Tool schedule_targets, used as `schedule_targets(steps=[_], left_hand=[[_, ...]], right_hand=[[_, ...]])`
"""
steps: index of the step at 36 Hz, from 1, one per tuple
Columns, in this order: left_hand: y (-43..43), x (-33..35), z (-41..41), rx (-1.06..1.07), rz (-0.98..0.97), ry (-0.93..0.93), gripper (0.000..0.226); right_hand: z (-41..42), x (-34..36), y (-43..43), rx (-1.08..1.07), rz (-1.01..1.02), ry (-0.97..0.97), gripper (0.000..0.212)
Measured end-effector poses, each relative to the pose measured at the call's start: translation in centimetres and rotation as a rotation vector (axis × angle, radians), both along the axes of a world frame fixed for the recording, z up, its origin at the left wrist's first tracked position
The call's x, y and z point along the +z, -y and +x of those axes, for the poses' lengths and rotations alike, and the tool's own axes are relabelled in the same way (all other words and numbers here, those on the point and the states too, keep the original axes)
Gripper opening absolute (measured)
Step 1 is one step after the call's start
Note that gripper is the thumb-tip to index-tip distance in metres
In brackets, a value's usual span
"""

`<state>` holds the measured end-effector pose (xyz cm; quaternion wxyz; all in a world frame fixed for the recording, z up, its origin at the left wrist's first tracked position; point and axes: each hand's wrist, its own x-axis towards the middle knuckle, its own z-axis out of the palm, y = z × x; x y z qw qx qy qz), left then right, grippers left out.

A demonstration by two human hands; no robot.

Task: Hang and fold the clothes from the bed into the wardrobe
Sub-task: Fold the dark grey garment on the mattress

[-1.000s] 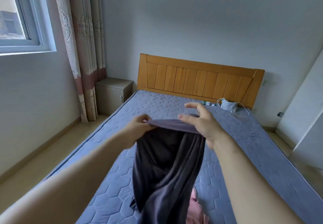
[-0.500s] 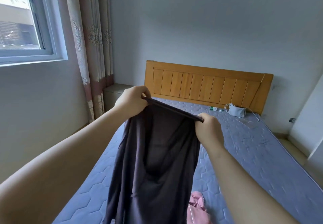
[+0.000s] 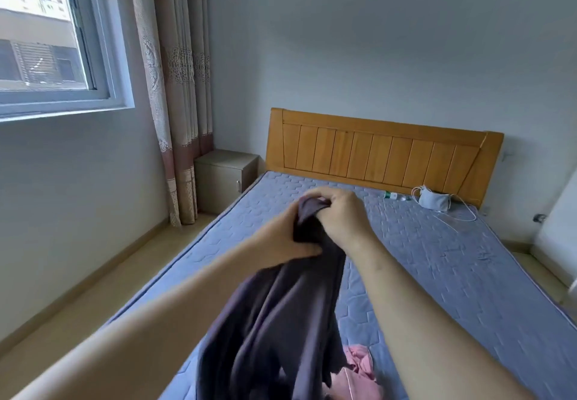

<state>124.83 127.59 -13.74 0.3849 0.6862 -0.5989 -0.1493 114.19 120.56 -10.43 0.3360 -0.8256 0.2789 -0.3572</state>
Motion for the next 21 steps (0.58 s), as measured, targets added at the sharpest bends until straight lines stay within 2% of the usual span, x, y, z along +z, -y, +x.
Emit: schedule_targets(steps=[1,2,3,4,7,11,14,17,21], left_hand=[[0.3,-0.2,-0.2,0.013,-0.05,-0.1,0.044],[0.5,-0.1,0.0,0.092,-0.088,-0.118,0.024],[0.6,0.1,0.5,0.196,-0.103,-0.071,0.01],[0.6,0.2,1.0,0.285,-0.112,-0.016,0.007],[0.3,0.6,1.9,0.344,-0.102,0.038,0.022],[0.4,1.3,2.3,0.423,-0.166,0.031,0.03],[0.7,1.4,3.1,0.481,-0.192,0.061,0.027],[0.6,1.5,3.8,0.544,-0.141,0.187,0.023],[-0.1,0.7,5.2,0.597,-0.036,0.369,0.031]], right_hand=[[0.1,-0.1,0.0,0.025,-0.027,-0.032,0.028],[0.0,-0.4,0.2,0.026,-0.045,-0.052,0.023],[-0.2,-0.8,0.4,0.005,-0.048,-0.06,0.018],[-0.6,-1.3,0.7,-0.024,-0.041,-0.062,0.013],[-1.4,-2.9,1.4,-0.097,0.0,-0.089,0.004],[-2.4,-4.1,2.0,-0.193,0.048,-0.087,0.013],[-3.1,-4.4,2.8,-0.269,0.02,-0.059,0.017],[-3.5,-4.3,3.3,-0.341,0.003,0.019,0.019],[-3.9,-4.0,3.4,-0.397,0.013,0.106,0.025]])
